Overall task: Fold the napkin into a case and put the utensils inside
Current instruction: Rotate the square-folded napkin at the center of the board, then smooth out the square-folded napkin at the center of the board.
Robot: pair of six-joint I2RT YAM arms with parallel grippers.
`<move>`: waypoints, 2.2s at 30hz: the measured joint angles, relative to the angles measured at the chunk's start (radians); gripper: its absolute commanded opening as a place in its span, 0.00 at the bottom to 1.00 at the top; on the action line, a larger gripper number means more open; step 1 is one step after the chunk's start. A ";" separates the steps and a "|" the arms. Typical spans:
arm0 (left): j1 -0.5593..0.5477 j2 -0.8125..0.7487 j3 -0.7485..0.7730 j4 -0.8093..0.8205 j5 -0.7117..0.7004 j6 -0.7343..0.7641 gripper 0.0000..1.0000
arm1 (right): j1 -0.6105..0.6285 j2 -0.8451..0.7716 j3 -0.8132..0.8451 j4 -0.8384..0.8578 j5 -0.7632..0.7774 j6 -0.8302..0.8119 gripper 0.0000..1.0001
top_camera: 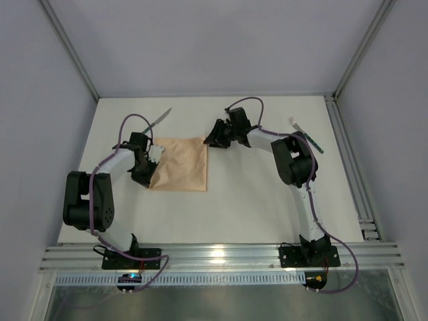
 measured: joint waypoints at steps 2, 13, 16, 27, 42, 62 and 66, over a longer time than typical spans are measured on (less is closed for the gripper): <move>0.000 0.000 0.000 0.000 0.000 0.000 0.06 | 0.000 0.005 0.000 0.010 0.013 0.032 0.33; 0.000 0.000 0.000 0.001 0.001 0.005 0.07 | 0.000 -0.006 -0.112 0.164 0.052 0.141 0.04; 0.000 0.000 0.002 0.000 0.004 0.011 0.18 | 0.000 -0.096 -0.263 0.218 0.079 0.151 0.04; 0.000 -0.064 0.112 -0.064 0.158 0.021 0.43 | 0.008 -0.640 -0.958 0.237 0.204 0.133 0.04; -0.126 0.020 0.115 -0.081 0.130 0.012 0.39 | 0.034 -0.934 -1.043 -0.119 0.231 -0.100 0.59; -0.138 0.071 0.088 -0.032 0.038 0.005 0.00 | 0.010 -0.750 -0.920 -0.031 0.150 -0.265 0.37; -0.138 0.071 0.087 -0.033 0.038 0.007 0.00 | 0.006 -0.719 -0.920 0.011 0.119 -0.257 0.26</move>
